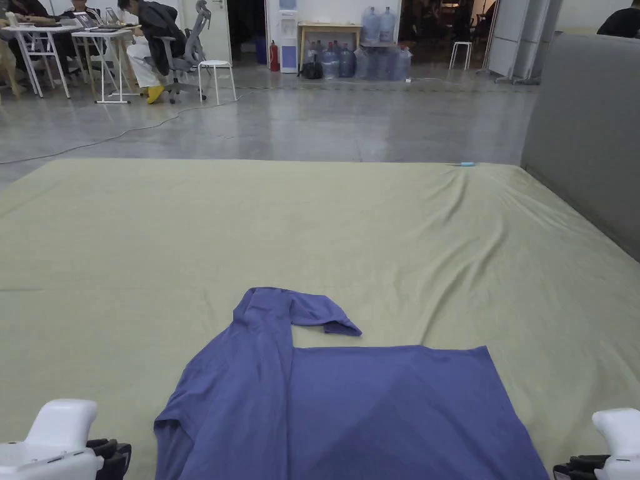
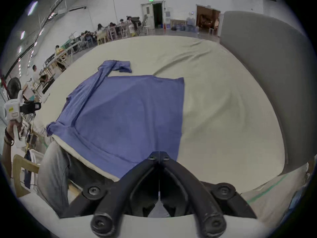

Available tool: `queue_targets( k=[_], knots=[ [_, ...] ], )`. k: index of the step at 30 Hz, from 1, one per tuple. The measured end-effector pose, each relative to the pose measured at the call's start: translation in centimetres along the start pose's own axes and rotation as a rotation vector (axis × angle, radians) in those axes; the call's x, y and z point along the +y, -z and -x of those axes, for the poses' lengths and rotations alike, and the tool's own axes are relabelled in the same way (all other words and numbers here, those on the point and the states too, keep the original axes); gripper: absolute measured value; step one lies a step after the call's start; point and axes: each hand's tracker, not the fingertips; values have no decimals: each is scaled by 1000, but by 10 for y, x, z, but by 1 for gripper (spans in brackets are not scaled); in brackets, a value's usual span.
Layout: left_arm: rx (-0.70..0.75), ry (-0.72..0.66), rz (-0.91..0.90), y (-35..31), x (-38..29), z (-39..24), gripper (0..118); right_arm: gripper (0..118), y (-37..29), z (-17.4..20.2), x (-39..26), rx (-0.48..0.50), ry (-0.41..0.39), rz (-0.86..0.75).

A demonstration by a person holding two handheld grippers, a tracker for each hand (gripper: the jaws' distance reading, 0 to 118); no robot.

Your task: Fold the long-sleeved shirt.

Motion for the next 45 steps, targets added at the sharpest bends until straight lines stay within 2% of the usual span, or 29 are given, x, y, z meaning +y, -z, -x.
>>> queue_targets(
  k=[7, 8, 9, 11, 14, 17, 20, 25, 26, 28, 29, 30, 31, 32, 34, 38, 42, 45],
  knots=[
    [-83, 73, -85, 45, 119, -46, 0, 0, 21, 2, 27, 40, 3, -1],
    [-100, 70, -92, 62, 141, -55, 9, 0, 24, 2, 31, 43, 3, -7],
    [-107, 70, -85, 78, 161, -63, 35, 0, 27, 1, 37, 48, 6, -14],
    [-88, 91, -37, 127, 199, -86, 106, 0, 37, -3, 57, 51, 10, -29],
    [-62, 176, -9, 198, 235, -118, 112, 0, 57, -6, 80, 48, 9, -39],
    [-56, 215, 79, 282, 260, -143, 111, 0, 72, -6, 92, 71, 3, -39],
    [-68, 179, 147, 345, 276, -158, 111, 0, 81, -6, 99, 91, 5, -45],
    [-7, 118, 244, 419, 284, -167, 109, 0, 93, -10, 96, 124, -4, -22],
    [0, 114, 263, 426, 283, -167, 106, 0, 93, -9, 95, 124, -8, -15],
    [59, 162, 261, 425, 281, -170, 86, 0, 96, -13, 91, 124, -14, 4],
    [33, 173, 246, 420, 283, -172, 70, 0, 97, -15, 90, 122, -15, 11],
    [5, 175, 249, 417, 288, -175, 44, 0, 97, -15, 88, 120, -13, 15],
    [30, 174, 249, 416, 289, -179, 0, 0, 98, -16, 88, 119, -11, 20],
    [90, 197, 232, 412, 289, -179, 0, 0, 99, -17, 87, 120, -10, 25],
    [34, 195, 255, 406, 291, -175, 0, 0, 100, -14, 86, 119, -9, 28],
    [-11, 145, 186, 354, 301, -157, 0, 0, 94, -11, 86, 120, 3, 12],
    [-73, 135, 53, 255, 288, -134, 0, 0, 80, -4, 86, 120, -17, -11],
    [-82, 139, -7, 180, 253, -120, 0, 0, 70, 2, 86, 123, -34, -27]
  ],
)
